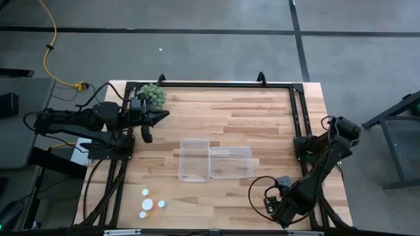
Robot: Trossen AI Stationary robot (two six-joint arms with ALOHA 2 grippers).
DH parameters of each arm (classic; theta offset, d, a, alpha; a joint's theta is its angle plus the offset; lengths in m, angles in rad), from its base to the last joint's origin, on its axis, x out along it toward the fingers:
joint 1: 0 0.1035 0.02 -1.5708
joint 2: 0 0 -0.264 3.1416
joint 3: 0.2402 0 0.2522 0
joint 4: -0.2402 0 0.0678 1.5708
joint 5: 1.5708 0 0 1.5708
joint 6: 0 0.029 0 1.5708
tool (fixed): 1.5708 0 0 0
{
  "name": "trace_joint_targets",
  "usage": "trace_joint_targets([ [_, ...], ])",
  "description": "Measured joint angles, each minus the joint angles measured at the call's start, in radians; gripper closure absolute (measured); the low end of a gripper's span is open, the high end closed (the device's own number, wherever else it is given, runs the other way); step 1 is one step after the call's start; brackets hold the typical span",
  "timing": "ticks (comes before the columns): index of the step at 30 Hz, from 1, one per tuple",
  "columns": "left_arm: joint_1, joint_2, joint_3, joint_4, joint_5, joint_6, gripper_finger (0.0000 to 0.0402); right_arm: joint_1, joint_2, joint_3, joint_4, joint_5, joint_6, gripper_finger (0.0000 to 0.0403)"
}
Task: Pick and place medicine bottles into bin by pill shape (circle, oval)
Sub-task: Put the top right blue pill bottle into the right transparent bin
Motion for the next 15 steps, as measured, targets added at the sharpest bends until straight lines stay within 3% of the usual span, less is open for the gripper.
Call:
trace_joint_targets([
  [4, 0.000, 0.000, 0.000, 0.000, 0.000, -0.006, 0.0401, 0.000, 0.000, -0.066, 0.135, -0.010, 0.007, 0.0094],
  [11, 0.000, 0.000, 0.000, 0.001, 0.000, -0.010, 0.0401, -0.006, 0.000, -0.095, 0.088, -0.010, 0.008, 0.0096],
  [15, 0.000, 0.000, 0.000, 0.002, 0.000, -0.010, 0.0401, -0.007, 0.000, -0.097, 0.089, -0.011, 0.008, 0.0118],
])
